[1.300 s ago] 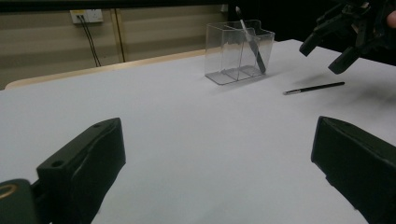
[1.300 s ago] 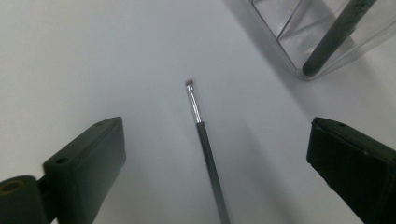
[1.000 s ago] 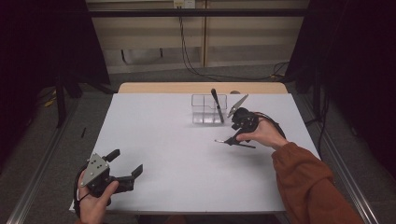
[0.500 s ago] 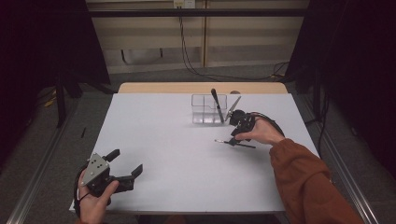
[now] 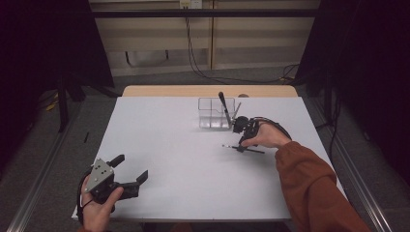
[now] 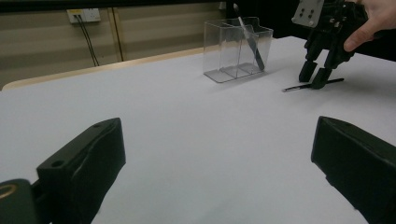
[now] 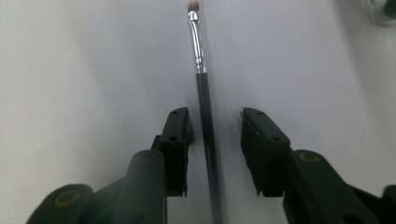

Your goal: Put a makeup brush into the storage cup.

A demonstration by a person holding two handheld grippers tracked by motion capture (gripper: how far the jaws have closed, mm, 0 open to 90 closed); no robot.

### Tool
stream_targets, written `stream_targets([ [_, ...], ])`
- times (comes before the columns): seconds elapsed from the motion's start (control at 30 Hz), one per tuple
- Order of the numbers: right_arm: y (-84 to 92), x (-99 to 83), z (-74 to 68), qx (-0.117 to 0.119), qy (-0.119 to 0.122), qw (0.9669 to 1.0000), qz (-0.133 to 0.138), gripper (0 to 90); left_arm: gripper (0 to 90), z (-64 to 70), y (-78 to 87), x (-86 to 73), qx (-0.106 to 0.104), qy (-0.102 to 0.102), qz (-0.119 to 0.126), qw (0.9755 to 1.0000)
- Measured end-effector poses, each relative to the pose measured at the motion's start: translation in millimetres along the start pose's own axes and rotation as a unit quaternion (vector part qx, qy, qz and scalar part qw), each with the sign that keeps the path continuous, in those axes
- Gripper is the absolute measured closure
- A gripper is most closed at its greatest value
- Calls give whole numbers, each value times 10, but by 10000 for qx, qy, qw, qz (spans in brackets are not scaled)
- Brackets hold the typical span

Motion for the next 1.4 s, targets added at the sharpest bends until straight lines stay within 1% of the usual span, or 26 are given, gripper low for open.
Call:
stream_targets([
  [0.03,1,3,-9,-41,37,9999,-88,641,30,0,-1,0,-1,-7,-6,10000],
  [0.07,-2,11,-10,-63,75,9999,-108,655,30,1,-2,0,-4,-10,-7,10000],
  [0.17,-2,22,-27,-90,87,9996,-260,689,30,4,-3,-1,-12,-18,-9,10000],
  [0.27,-1,23,-22,-60,90,9995,-284,746,30,2,-2,-1,-14,-31,-7,10000],
  [0.37,-2,25,-23,-56,12,9995,-307,787,30,3,-2,0,-14,-24,-3,10000],
  [0.53,-8,36,-21,-49,42,9993,-365,854,30,8,-7,0,-36,-36,-8,10000],
  [0.57,-8,35,-23,-43,63,9992,-384,858,30,7,-7,0,-36,-39,-8,10000],
  [0.63,-10,35,-26,-30,15,9994,-345,858,29,7,-9,-2,-40,-35,-13,10000],
  [0.8,-1,22,-24,-19,74,9994,-351,859,29,4,-7,-2,-35,-33,-11,10000],
  [0.87,-4,24,-25,5,47,9995,-303,859,29,2,-8,-1,-35,-30,-7,10000],
  [0.97,-3,25,-24,10,58,9995,-306,859,29,2,-10,-1,-40,-21,-6,10000],
  [1.03,-2,25,-21,-6,130,9995,-302,859,29,0,-9,-1,-44,-34,-6,10000],
  [1.17,-1,21,-22,0,91,9996,-255,859,29,-2,-7,-3,-42,-23,-11,10000],
  [1.27,6,18,-26,-28,85,9996,-270,859,29,-1,-7,-2,-37,-8,-7,10000],
  [1.3,10,22,-20,-70,97,9996,-245,859,29,-2,-7,-2,-37,-8,-8,10000],
  [1.37,24,17,-15,-57,80,9997,-211,859,29,-2,-7,-2,-36,-11,-8,10000],
  [1.4,29,22,-3,-68,83,9999,-131,859,29,-2,-7,-3,-39,-14,-11,10000],
])
Point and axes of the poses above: each handheld gripper's, and its own axes: y roughly backward along the jaws, x roughly out of its top, z roughly to its right, the point moved 8 cm from there along -y, roughly forward along the jaws, and after that the axes turned 6 degrees about -y, right-handed, at the moved point
